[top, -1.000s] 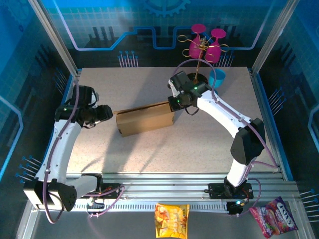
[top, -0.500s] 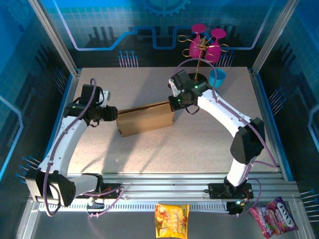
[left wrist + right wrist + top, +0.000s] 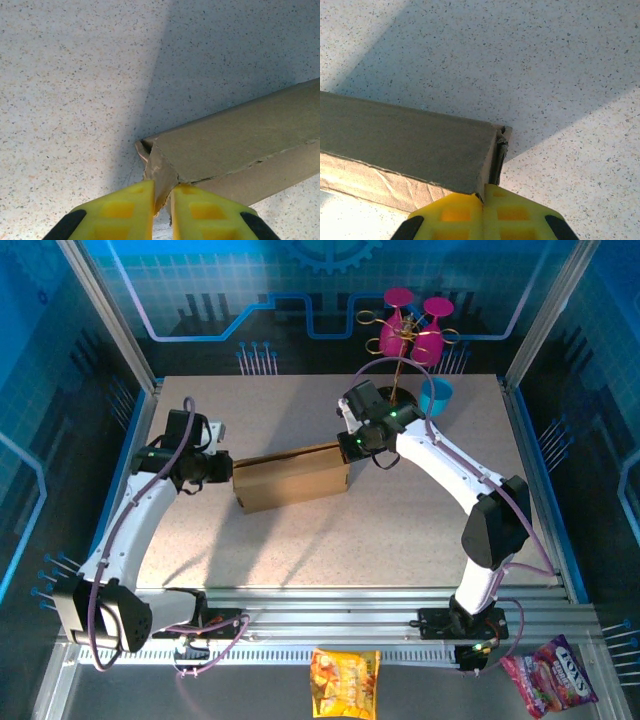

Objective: Fold the paper box

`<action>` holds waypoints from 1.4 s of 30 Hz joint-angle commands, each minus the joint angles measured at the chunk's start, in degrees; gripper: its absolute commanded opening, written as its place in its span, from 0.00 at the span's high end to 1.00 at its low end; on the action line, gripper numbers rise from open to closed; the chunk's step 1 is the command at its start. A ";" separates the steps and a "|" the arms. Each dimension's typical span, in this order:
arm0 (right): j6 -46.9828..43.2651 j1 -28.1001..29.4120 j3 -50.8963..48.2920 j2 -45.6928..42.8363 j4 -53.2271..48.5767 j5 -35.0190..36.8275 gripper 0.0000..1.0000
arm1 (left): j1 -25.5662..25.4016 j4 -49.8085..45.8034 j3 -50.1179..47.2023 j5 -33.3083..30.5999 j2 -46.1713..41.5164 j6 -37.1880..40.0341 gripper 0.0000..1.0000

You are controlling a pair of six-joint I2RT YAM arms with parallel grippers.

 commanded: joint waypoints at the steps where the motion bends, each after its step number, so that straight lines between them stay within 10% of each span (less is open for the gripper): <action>1: -0.20 -0.57 1.41 1.21 -2.06 -0.60 1.00 | -0.28 -1.75 2.18 2.31 1.21 -2.38 0.87; 42: -0.45 -0.21 5.75 4.77 -6.23 0.54 1.00 | 0.08 -18.12 14.19 12.84 10.40 -12.09 1.00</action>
